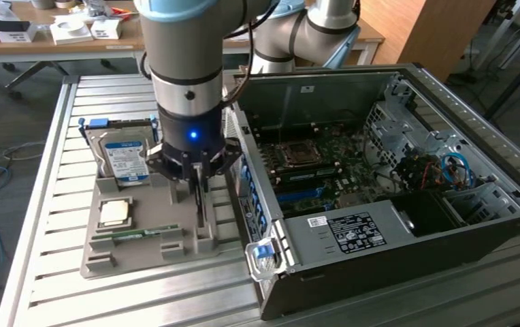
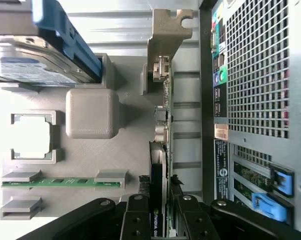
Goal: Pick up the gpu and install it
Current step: 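Pick up the gpu and move the gpu toward the slot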
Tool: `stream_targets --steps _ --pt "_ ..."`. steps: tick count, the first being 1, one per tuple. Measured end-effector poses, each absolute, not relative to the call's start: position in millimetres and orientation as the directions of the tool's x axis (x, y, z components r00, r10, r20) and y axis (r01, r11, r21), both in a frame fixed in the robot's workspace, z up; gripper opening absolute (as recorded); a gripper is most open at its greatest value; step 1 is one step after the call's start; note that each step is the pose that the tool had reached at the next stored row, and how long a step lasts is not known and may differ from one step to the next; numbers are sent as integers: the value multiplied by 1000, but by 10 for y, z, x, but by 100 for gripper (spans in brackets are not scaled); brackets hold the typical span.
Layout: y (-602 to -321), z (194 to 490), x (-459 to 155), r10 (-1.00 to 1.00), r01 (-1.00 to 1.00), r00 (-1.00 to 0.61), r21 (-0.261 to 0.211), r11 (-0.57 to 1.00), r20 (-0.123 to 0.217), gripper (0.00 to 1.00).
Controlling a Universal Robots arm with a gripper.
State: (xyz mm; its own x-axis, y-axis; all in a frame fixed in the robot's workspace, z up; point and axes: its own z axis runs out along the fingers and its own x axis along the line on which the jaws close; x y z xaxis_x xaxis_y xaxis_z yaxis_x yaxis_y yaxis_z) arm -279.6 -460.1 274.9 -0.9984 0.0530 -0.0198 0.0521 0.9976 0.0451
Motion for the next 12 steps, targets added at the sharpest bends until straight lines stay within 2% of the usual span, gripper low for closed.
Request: stream_targets --steps 12 --pt "-4601 3289 -2796 53 52 -998 45 998 -20 26"
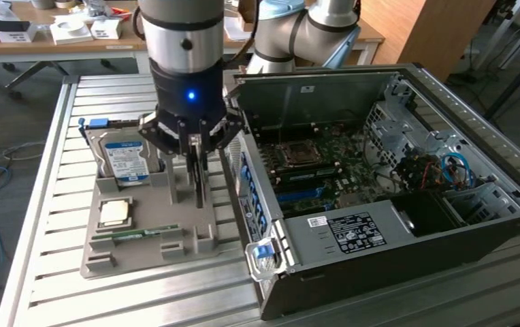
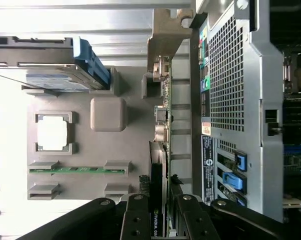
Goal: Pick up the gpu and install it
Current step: 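Pick up the gpu and move the gpu toward the slot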
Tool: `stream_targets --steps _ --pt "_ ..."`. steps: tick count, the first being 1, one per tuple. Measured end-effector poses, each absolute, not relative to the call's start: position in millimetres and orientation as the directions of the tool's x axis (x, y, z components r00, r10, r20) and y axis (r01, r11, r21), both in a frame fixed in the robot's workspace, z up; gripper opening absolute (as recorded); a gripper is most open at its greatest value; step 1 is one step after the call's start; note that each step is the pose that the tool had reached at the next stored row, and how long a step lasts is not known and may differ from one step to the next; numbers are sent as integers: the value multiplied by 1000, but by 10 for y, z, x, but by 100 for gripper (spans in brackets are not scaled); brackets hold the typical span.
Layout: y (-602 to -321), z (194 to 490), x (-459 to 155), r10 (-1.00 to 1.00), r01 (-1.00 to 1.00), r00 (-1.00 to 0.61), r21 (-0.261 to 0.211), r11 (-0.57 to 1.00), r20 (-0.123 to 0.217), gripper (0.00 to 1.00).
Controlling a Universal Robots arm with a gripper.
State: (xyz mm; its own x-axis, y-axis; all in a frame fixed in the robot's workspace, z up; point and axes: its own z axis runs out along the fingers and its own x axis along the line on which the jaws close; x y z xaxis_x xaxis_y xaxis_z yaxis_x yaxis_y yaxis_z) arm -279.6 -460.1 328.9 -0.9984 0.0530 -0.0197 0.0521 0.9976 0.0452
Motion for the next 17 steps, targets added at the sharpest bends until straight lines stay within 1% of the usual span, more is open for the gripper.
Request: stream_targets --steps 12,14,17 --pt "-4601 3831 -2796 53 52 -998 45 998 -20 26" --pt "-4601 3984 -2796 53 52 -998 45 998 -20 26" --pt "-4601 4119 -2796 53 52 -998 46 998 -20 26"
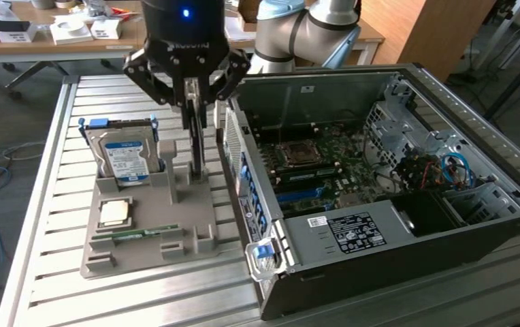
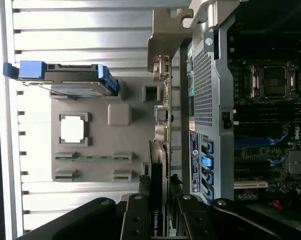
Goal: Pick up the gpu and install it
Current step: 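Pick up the gpu and move the gpu toward the slot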
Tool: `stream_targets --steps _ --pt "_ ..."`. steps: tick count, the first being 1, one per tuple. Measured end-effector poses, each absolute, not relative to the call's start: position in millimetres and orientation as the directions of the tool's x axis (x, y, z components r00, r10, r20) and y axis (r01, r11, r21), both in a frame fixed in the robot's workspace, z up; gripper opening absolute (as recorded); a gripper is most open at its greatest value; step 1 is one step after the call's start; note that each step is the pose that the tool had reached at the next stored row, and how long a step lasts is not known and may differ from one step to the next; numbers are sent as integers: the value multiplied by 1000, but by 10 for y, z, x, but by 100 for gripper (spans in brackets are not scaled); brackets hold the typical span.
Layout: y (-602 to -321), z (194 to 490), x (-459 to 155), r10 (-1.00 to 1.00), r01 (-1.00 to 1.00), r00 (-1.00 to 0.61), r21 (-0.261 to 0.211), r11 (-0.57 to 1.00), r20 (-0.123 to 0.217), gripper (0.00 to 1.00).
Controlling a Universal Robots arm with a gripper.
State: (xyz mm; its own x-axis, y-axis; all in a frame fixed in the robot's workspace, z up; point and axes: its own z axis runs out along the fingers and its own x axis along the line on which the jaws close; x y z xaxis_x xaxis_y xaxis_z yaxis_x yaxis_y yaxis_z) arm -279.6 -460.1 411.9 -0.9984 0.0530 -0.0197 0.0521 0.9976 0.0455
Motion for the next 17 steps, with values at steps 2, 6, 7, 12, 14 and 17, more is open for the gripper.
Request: stream_targets --steps 2,6,7,12,14,17 --pt "-4601 4208 -2796 53 52 -998 46 998 -20 26" --pt "-4601 4357 -2796 53 52 -998 46 998 -20 26" --pt "-4601 4388 -2796 53 52 -998 46 998 -20 26" --pt "-4601 4427 -2796 53 52 -998 46 998 -20 26" --pt "-4601 4429 -2792 53 52 -998 46 998 -20 26" --pt "-4601 4429 -2743 53 52 -998 46 998 -20 26"
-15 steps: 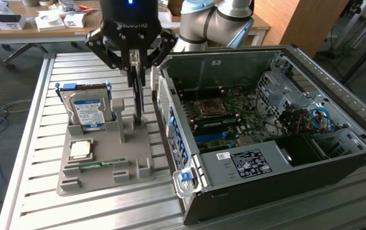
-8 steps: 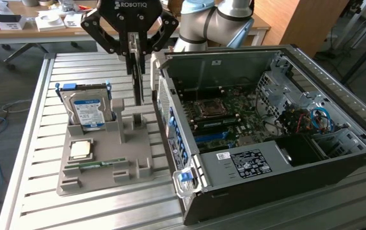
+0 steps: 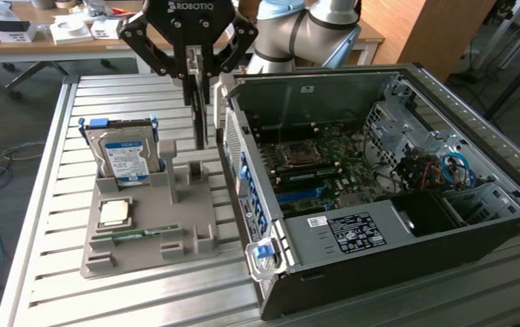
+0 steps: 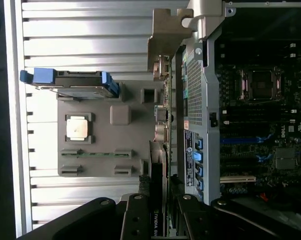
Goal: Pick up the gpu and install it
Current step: 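Pick up the gpu and move the gpu toward the slot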
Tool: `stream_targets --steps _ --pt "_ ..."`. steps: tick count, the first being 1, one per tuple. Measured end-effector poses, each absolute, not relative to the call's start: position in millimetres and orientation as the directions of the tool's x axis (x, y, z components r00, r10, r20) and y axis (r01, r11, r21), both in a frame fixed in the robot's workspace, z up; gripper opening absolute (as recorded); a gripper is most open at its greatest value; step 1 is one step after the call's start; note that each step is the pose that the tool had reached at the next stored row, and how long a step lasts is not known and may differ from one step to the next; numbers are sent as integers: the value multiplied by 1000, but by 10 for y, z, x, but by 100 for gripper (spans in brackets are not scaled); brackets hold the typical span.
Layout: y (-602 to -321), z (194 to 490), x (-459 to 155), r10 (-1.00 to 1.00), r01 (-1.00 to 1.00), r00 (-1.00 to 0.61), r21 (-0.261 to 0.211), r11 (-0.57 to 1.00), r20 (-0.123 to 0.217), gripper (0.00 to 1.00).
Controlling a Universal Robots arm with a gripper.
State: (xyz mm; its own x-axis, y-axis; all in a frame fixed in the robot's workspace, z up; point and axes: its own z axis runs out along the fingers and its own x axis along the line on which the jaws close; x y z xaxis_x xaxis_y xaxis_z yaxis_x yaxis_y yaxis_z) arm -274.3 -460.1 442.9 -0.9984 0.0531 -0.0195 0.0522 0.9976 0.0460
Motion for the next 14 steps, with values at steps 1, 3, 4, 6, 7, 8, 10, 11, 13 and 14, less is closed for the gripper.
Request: stream_targets --steps 1,3,4,6,7,8,10,11,13,14 --pt "-4600 4428 -2718 53 52 -998 46 998 -20 26" --pt "-4601 4428 -2663 53 52 -998 46 998 -20 26" --pt "-4601 4428 -2633 53 52 -998 46 998 -20 26" --pt "-4601 4428 -2568 53 52 -998 46 998 -20 26" --pt "-4601 4428 -2535 53 52 -998 46 998 -20 26" --pt "-4600 4428 -2501 53 52 -998 46 998 -20 26" --pt "-4601 4428 -2432 53 52 -998 46 998 -19 26" --pt "-4601 4428 -2397 53 52 -998 46 998 -20 26" --pt "-4601 4428 -2321 53 52 -998 46 998 -19 26" --pt "-4601 4428 -2279 53 52 -998 46 998 -19 26"
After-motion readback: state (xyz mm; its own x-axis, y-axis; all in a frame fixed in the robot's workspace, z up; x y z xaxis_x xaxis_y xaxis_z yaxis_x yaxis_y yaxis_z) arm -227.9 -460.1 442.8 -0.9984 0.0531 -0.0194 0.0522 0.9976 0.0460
